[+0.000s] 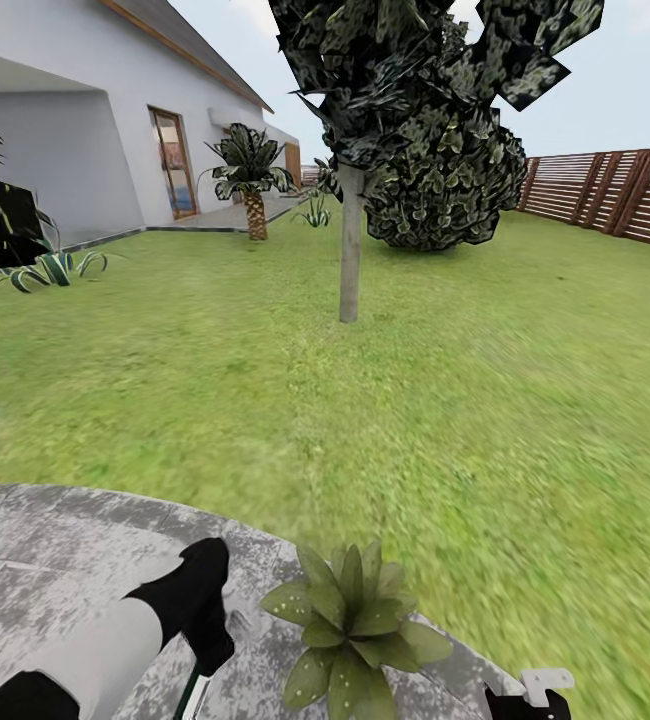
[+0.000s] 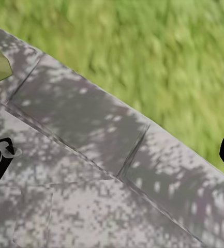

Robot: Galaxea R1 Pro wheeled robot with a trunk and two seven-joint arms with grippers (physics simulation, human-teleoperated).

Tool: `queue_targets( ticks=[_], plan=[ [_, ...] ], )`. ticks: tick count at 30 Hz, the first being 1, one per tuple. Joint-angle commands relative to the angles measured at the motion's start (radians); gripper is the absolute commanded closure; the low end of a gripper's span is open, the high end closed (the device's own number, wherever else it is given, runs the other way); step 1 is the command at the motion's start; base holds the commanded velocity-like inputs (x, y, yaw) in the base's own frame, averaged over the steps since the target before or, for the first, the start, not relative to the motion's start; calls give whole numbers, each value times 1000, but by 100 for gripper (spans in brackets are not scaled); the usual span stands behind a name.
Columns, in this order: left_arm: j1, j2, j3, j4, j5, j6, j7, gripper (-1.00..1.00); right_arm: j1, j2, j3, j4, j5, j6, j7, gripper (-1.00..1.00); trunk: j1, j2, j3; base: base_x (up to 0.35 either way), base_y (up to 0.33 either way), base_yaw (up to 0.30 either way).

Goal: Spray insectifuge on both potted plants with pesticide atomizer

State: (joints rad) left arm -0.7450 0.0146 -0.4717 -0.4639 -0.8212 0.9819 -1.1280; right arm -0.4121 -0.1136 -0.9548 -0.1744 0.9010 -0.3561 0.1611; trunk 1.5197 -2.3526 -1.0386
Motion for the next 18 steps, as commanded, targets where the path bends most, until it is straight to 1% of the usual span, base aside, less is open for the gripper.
queue_targets(
  ticks=[1, 5, 8, 9, 15, 16, 18],
  plan=[
    [-4, -1, -2, -6, -9, 7, -13, 100, -1, 0, -9, -1, 3, -3, 8, -100, 0, 0, -1, 0, 0, 0],
    [-19, -7, 15, -11, -9, 9, -15, 100, -1, 0, -9, 0, 3, -3, 8, -100, 0, 0, -1, 0, 0, 0],
    [-66, -11, 19, -12, -8, 11, -15, 100, -1, 1, -9, 0, 3, -3, 8, -100, 0, 0, -1, 0, 0, 0],
    [-74, -11, 19, -12, -8, 11, -14, 100, -1, 1, -9, 0, 3, -3, 8, -100, 0, 0, -1, 0, 0, 0],
    [-67, -3, 27, -5, -6, 11, -3, 100, -1, 2, -9, 0, 2, -3, 8, -100, 0, 0, -1, 0, 0, 0],
    [-65, 1, 38, 1, -5, 11, -3, 100, -1, 2, -9, 0, 1, -3, 8, -100, 0, 0, -1, 0, 0, 0],
    [-63, 4, 48, 3, -4, 11, -3, 100, -1, 2, -9, -1, 1, -3, 8, -100, 0, 0, -1, 0, 0, 0]
  ],
)
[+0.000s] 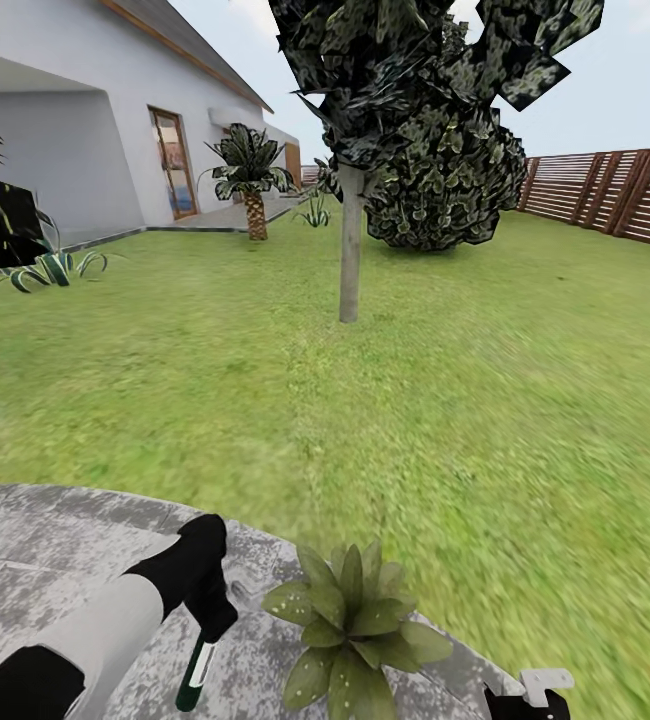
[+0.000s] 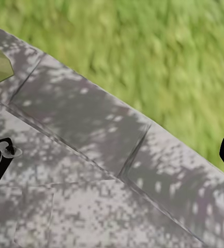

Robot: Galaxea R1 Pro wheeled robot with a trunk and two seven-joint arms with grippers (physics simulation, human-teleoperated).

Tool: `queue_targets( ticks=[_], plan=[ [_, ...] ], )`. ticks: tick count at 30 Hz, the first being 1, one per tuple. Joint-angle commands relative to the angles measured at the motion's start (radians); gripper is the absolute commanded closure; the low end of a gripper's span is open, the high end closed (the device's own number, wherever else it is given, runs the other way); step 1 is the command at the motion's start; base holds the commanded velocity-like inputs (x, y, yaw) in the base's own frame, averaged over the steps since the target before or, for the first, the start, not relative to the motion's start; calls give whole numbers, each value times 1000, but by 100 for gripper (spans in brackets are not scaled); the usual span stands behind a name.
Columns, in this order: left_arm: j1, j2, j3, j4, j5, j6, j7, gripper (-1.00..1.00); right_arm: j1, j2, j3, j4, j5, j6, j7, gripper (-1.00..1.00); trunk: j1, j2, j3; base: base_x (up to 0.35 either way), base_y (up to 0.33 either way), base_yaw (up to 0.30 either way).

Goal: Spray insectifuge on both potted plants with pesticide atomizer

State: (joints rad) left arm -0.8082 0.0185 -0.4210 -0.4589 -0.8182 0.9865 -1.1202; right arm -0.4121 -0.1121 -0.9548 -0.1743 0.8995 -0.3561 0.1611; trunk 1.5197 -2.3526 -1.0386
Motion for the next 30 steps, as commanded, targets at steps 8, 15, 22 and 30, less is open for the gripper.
queue_targets(
  ticks=[8, 15, 22, 30],
  plan=[
    [-7, -11, 9, -32, -9, 7, -10, 100, -1, 0, -10, -1, 0, -3, 8, -100, 0, 0, -1, 0, 0, 0],
    [-12, -15, 8, -98, -9, 11, -10, 100, -1, 0, -10, -1, 0, -3, 8, -100, 0, 0, -1, 0, -25, 0],
    [-10, -15, 13, -95, -10, 11, -10, 100, -1, 0, -10, -1, -1, -3, 8, -100, 0, 0, -1, 0, -246, 76],
    [-6, -11, 8, -83, -13, 11, -10, 100, -1, 2, -9, -1, -1, -3, 8, -100, 0, 0, -1, -139, -211, 270]
  ],
)
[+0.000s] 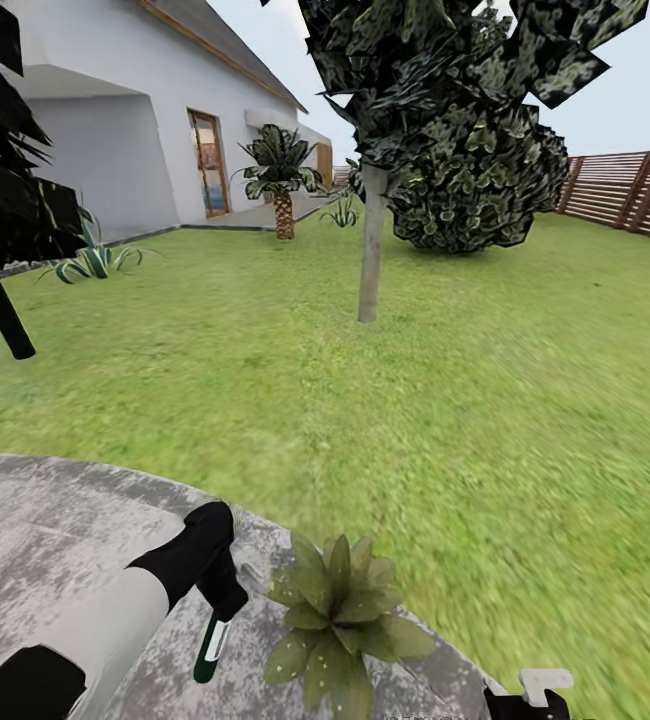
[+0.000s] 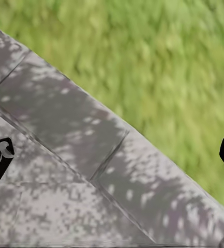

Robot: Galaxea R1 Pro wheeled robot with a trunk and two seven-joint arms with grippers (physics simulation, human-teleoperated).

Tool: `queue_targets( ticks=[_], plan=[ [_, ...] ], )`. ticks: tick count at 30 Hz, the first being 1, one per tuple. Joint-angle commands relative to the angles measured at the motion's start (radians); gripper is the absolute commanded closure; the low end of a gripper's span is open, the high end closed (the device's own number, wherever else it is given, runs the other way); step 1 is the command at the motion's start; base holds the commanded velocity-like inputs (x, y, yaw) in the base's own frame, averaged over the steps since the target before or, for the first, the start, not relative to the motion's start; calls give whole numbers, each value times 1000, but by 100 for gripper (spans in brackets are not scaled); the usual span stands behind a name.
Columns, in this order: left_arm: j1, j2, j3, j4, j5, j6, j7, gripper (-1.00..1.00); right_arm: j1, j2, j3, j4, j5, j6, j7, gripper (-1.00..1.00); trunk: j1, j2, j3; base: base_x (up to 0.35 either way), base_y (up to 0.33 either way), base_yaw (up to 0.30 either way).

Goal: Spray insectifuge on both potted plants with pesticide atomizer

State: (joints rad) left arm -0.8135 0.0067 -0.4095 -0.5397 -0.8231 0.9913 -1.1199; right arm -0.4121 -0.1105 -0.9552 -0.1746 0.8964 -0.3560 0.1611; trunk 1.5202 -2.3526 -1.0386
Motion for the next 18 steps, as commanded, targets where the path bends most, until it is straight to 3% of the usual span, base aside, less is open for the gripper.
queue_targets(
  ticks=[1, 18],
  plan=[
    [0, 0, -4, -2, -9, 6, -11, 100, 0, 0, -9, 0, 3, -3, 8, -100, -1, 0, -1, -283, -133, 277],
    [5, -1, -5, 18, -10, 7, -9, 100, 0, 3, -9, -1, 3, -3, 8, -100, -1, 0, -5, -254, -159, 265]
  ],
)
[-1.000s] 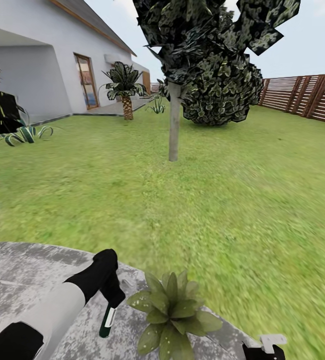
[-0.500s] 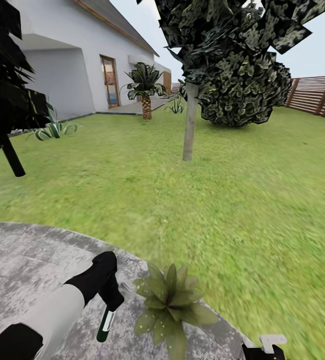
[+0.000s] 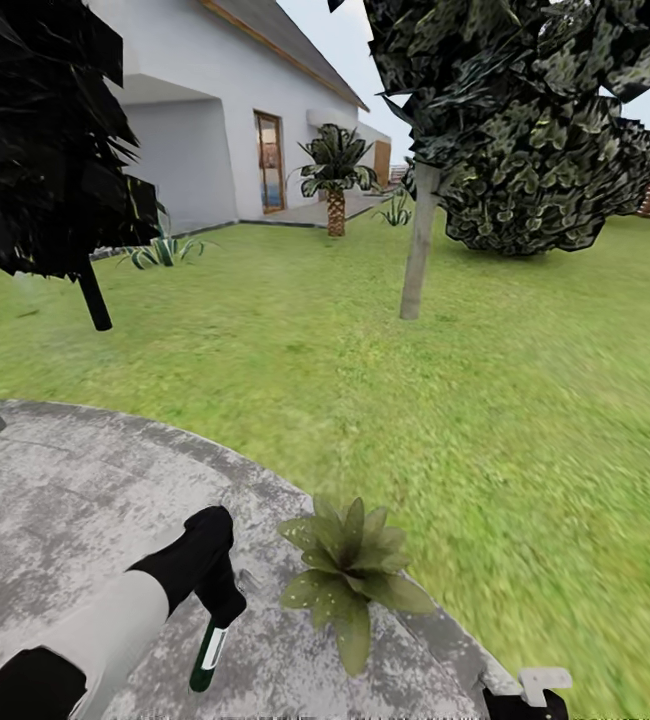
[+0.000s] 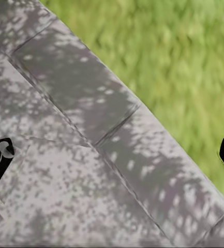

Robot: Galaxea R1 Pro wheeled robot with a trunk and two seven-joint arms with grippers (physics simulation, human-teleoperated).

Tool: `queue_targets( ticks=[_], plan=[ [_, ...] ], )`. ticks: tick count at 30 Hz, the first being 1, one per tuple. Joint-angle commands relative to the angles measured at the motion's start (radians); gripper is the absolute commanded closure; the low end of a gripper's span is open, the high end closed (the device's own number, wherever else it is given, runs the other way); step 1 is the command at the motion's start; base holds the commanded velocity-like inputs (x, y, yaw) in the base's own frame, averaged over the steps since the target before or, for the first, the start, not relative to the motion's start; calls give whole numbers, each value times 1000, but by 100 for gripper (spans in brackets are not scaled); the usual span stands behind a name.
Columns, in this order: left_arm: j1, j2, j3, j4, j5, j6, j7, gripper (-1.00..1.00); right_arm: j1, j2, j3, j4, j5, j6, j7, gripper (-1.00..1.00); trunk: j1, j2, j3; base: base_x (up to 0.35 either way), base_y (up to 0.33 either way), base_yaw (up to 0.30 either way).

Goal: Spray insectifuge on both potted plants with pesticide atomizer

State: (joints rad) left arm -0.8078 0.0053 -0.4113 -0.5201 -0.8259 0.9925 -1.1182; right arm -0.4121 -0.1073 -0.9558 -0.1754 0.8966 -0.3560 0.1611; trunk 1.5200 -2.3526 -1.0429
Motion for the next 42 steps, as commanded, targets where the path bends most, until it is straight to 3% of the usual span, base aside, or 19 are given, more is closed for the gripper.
queue_targets(
  ticks=[1, 9, 18, 25, 29, 31, 35, 39, 42],
  plan=[
    [-1, 1, -4, 10, -8, 6, -10, 100, -1, -1, -9, -1, 3, -3, 9, -100, -1, 0, -1, -90, -200, 59],
    [-1, -2, -5, 24, -10, 6, -9, 100, -1, -9, -9, -3, 7, -4, 9, -100, -1, 0, -1, -12, -86, 8],
    [-1, -57, -1, 22, -10, 8, -9, 100, -1, -8, -8, -3, 7, -3, 9, -100, -1, 0, -1, 0, 0, 0],
    [10, -50, -3, 26, -10, 8, -9, 100, -1, -6, -9, -1, 3, -3, 8, -100, -1, 0, -2, 0, 0, 15],
    [48, -47, 1, 36, -9, 8, -1, 100, -1, -2, -8, 0, 4, -3, 8, -100, -1, 0, -4, 0, 0, 204],
    [51, -48, 43, 30, -7, 8, 32, 100, -1, -2, -8, 0, 4, -3, 8, -100, -1, 0, -6, 0, 0, 227],
    [51, -63, 188, 25, -5, 8, 163, 100, -1, -2, -9, 0, 4, -3, 8, -100, -1, 0, -8, 0, 0, 89],
    [52, -71, 212, 35, 1, 8, 194, 100, -1, -2, -9, -1, 4, -3, 8, -100, -1, 0, -8, 0, 0, 7],
    [52, -101, 212, 37, 1, 7, 196, 100, -1, -2, -9, -1, 4, -3, 8, -100, -1, 0, -8, 0, 0, 0]
  ],
)
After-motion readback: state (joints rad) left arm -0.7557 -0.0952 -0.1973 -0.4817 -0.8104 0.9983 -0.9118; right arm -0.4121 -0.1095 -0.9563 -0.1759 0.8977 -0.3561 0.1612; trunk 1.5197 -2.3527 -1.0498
